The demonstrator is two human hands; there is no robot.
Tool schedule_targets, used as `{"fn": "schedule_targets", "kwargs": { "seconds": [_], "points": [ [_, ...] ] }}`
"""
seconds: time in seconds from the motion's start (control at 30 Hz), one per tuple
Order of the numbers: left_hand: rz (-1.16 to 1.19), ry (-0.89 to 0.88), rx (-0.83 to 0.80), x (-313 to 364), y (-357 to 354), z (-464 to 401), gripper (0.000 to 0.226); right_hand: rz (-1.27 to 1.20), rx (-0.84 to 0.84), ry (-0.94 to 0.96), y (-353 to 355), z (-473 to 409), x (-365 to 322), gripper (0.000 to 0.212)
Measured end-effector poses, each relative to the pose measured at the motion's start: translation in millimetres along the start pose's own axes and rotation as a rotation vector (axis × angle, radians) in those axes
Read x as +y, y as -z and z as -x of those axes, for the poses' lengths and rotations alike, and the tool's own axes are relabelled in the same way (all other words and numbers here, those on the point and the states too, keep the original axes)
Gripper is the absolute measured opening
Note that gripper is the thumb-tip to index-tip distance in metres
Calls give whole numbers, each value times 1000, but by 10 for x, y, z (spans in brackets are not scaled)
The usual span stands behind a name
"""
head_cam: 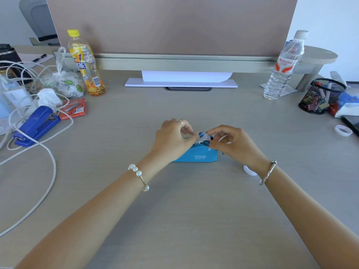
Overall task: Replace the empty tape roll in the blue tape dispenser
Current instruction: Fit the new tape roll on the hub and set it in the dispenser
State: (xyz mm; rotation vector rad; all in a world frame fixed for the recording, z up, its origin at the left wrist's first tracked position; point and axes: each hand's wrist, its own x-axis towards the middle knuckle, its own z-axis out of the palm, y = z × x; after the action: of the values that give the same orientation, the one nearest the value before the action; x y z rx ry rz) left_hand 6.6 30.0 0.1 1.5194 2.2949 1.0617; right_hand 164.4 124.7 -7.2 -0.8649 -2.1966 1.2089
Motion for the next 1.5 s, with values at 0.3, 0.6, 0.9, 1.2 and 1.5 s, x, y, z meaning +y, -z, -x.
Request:
{"fn": "schedule_targets", "kwargs": {
  "seconds": [0.3,0.6,0.9,1.2,1.5],
  "points": [
    [-195,-46,-96,-26,-93,13,30,20,12,0,-7,-1,2,18],
    [-97,-78,-106,-28,-67,14,23,55,4,-3,-7,-4,-9,18],
    [-65,-108,-59,-182,81,15,30,84,-34,-23,-38,-23,-73,17],
    [-47,-27,6,-469,265,85,29,79,-37,-27,-47,-35,-64,16],
    [68,78,-59,-589,148,156,26,94,-26,-9,-46,-28,-40,16]
  ]
}}
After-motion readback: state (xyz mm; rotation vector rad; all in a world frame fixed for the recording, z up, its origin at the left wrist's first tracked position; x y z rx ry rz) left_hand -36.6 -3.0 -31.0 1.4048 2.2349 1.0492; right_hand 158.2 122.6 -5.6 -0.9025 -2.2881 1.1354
